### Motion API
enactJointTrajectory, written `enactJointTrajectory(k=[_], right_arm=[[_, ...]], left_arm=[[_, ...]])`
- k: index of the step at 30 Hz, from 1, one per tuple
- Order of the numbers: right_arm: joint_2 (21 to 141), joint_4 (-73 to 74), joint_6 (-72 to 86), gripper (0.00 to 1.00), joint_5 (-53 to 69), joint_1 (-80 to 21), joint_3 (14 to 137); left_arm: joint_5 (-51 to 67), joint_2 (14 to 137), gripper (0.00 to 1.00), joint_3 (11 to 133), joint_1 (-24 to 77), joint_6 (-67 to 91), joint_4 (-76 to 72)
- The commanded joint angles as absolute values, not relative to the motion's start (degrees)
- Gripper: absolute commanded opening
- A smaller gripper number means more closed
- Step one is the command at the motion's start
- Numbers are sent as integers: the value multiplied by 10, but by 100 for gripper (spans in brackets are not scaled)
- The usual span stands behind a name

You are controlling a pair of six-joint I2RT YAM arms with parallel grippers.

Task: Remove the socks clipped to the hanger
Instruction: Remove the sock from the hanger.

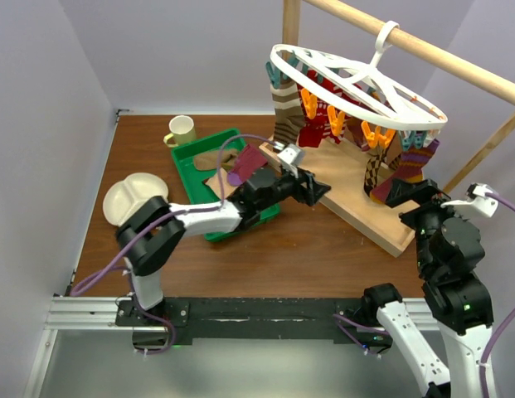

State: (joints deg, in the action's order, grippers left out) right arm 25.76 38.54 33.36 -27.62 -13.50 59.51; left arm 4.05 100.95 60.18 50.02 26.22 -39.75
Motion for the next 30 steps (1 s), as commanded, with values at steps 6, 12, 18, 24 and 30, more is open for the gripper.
enactJointTrajectory(k=[6, 12, 18, 24, 30], right_arm=[[259, 398, 325, 95, -265, -134, 633], [261, 396, 323, 95, -258, -135, 626], [268, 389, 322, 95, -252, -135, 623], [279, 381, 316, 95, -239, -134, 621], [277, 387, 311, 95, -232, -134, 621]], left_arm=[[158, 1228, 71, 823, 542, 243, -508], [171, 1282, 72, 874, 543, 266, -517], [216, 1374, 72, 972, 552, 286, -507], [213, 1455, 76, 1077, 565, 283, -498], [183, 1541, 75, 1195, 572, 288, -492]])
